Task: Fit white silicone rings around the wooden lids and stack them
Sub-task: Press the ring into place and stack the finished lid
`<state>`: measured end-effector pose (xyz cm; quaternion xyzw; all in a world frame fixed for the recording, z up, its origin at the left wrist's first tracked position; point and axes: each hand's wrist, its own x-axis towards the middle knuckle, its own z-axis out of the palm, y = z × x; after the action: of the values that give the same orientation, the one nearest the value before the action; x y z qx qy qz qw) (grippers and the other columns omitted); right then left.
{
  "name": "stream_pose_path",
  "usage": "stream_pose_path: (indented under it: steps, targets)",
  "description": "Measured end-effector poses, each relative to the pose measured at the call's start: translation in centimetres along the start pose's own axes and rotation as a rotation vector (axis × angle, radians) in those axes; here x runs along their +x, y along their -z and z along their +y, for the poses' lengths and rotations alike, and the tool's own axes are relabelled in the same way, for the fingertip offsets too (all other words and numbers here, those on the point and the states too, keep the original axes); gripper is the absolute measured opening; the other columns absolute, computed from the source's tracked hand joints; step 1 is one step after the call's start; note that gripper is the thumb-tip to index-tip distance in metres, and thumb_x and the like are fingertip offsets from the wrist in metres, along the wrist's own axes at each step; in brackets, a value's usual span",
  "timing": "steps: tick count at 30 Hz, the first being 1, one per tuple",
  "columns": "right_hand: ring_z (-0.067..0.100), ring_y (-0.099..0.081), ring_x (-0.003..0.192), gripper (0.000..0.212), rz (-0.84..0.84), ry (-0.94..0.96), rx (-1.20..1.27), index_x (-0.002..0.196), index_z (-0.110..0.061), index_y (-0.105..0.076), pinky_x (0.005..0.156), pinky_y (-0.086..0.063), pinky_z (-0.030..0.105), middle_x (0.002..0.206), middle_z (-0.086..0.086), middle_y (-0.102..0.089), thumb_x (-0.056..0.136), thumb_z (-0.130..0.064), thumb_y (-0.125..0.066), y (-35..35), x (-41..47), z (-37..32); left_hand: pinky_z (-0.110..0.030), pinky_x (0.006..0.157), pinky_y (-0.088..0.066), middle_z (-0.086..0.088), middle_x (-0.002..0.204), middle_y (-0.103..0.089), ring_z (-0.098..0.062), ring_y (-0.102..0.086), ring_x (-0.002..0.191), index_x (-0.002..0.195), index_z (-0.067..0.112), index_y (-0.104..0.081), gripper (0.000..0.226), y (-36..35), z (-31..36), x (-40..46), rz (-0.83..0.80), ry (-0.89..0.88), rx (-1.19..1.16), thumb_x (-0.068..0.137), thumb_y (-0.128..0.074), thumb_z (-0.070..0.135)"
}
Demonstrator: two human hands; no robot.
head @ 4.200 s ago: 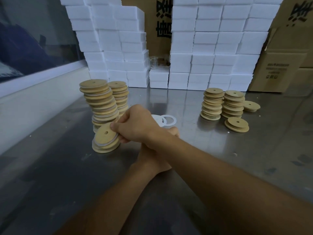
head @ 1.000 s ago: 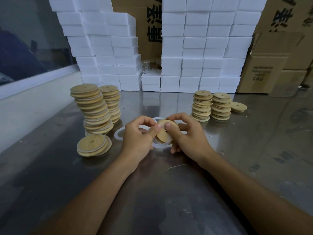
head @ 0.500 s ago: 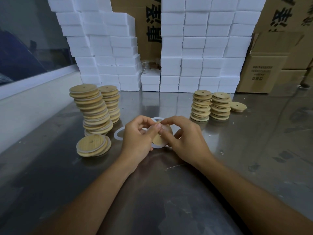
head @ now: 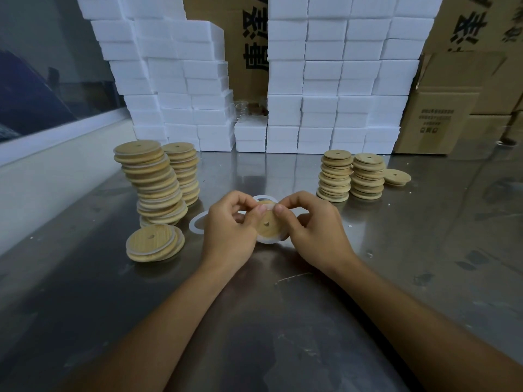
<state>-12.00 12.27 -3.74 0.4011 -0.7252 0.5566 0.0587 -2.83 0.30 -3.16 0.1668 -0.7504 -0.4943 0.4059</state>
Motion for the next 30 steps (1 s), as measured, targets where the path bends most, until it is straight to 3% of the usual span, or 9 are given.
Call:
stream_pose_path:
  steps: [4, 8, 14, 20, 24, 30]
  targets:
    - [0.024, -0.065, 0.055, 0.010, -0.009, -0.004, 0.015, 0.083, -0.027, -0.064, 0.054, -0.054, 0.047, 0.076, -0.007, -0.069, 0.093, -0.029, -0.066, -0.02, -0.01, -0.06, -0.018, 0.064, -0.054, 0.009, 0.078, -0.066, -0.012, -0.067, 0.079, 0.073, 0.030, -0.055, 0.025, -0.02, -0.08, 0.06, 0.032, -0.076, 0.099, 0.088, -0.068, 0.015]
    - [0.025, -0.067, 0.057, 0.011, -0.020, -0.007, 0.024, 0.084, -0.026, -0.063, 0.056, -0.054, 0.050, 0.080, -0.008, -0.069, 0.094, -0.030, -0.065, 0.04, -0.05, -0.09, -0.024, 0.065, -0.054, 0.004, 0.080, -0.067, -0.014, -0.066, 0.079, 0.077, 0.031, -0.052, 0.023, 0.05, -0.22, -0.06, 0.018, -0.149, 0.157, 0.092, -0.063, 0.018]
    - [0.024, -0.067, 0.056, 0.013, -0.017, 0.007, 0.022, 0.084, -0.024, -0.062, 0.057, -0.053, 0.052, 0.079, -0.007, -0.068, 0.094, -0.030, -0.064, 0.04, -0.10, -0.27, -0.009, 0.060, -0.044, 0.012, 0.076, -0.060, -0.011, -0.061, 0.076, 0.086, 0.021, -0.053, 0.013, 0.10, -0.13, -0.14, -0.003, -0.212, 0.221, 0.095, -0.059, 0.016]
    - [0.027, -0.067, 0.056, 0.012, -0.010, -0.015, 0.030, 0.082, -0.022, -0.063, 0.056, -0.054, 0.052, 0.079, -0.007, -0.069, 0.093, -0.026, -0.066, 0.10, -0.13, -0.40, -0.015, 0.059, -0.045, 0.006, 0.078, -0.062, -0.015, -0.062, 0.079, 0.078, 0.031, -0.048, 0.029, 0.25, 0.06, 0.06, -0.013, -0.195, 0.245, 0.095, -0.058, 0.010]
    - [0.026, -0.068, 0.056, 0.015, 0.009, -0.052, 0.050, 0.078, -0.022, -0.062, 0.056, -0.055, 0.051, 0.079, -0.007, -0.070, 0.091, -0.021, -0.069, 0.06, -0.10, -0.55, -0.026, 0.064, -0.047, 0.001, 0.079, -0.064, -0.016, -0.061, 0.079, 0.080, 0.024, -0.049, 0.024, 0.34, 0.20, 0.04, -0.021, -0.188, 0.276, 0.096, -0.055, 0.007]
    - [0.026, -0.070, 0.058, 0.017, -0.047, -0.120, 0.092, 0.078, -0.020, -0.064, 0.060, -0.059, 0.049, 0.070, -0.004, -0.071, 0.090, -0.008, -0.066, 0.16, 0.07, -0.50, -0.005, 0.059, -0.037, 0.003, 0.076, -0.059, -0.007, -0.053, 0.068, 0.082, 0.020, -0.048, 0.020, 0.48, 0.49, 0.12, -0.008, -0.176, 0.352, 0.095, -0.056, 0.006]
